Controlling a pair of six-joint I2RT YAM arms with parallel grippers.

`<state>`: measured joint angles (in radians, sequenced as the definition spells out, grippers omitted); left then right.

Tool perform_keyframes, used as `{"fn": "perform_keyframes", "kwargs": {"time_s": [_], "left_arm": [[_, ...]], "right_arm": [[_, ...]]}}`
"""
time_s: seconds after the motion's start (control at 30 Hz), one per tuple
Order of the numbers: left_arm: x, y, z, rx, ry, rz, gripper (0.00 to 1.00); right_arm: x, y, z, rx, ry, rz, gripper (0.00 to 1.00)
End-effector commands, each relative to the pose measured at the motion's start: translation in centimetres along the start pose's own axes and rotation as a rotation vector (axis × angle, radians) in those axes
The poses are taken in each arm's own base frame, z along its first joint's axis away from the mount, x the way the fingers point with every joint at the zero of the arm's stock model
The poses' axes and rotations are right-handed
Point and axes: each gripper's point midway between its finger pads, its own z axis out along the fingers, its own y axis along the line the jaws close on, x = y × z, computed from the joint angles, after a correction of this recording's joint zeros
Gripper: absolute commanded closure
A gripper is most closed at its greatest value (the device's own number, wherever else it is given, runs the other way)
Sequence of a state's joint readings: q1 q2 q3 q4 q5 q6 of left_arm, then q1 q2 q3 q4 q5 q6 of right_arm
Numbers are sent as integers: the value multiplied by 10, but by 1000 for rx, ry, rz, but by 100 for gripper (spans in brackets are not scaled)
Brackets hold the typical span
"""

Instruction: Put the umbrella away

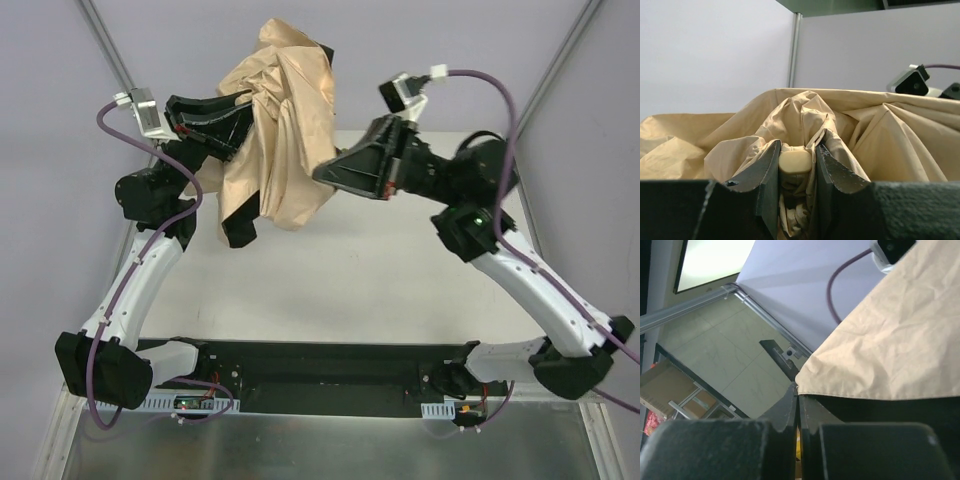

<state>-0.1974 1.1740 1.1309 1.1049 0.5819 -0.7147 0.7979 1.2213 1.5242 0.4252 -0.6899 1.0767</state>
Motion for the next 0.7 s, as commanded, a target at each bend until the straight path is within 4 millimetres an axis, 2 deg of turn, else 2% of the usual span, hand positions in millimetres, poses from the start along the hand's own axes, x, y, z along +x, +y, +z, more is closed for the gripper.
{"fn": "perform_keyframes", "kwargs": {"time_s": [0.0, 0.07, 0.2, 0.33, 0.43, 0.57, 0.67], "left_arm": [[-45, -11, 7, -19, -156, 61, 100], [-48, -11, 7, -28, -167, 34, 100], [-48, -15, 5, -2, -202, -47, 100], [-40, -16, 0, -8, -182, -109, 100], [-26, -4, -10, -100, -161, -179, 100], [-12, -1, -20, -179, -156, -237, 100], [0, 18, -28, -299, -174, -370, 100]], "right_arm": [[11, -12, 42, -48, 31, -7, 99], [27, -27, 56, -21, 93, -3, 100], [53, -61, 66, 102, 216, -44, 99], [56, -88, 51, 255, 244, -95, 98], [54, -103, 39, 369, 244, -141, 97], [54, -115, 47, 381, 241, -119, 95], [68, -125, 49, 395, 296, -70, 88]]}}
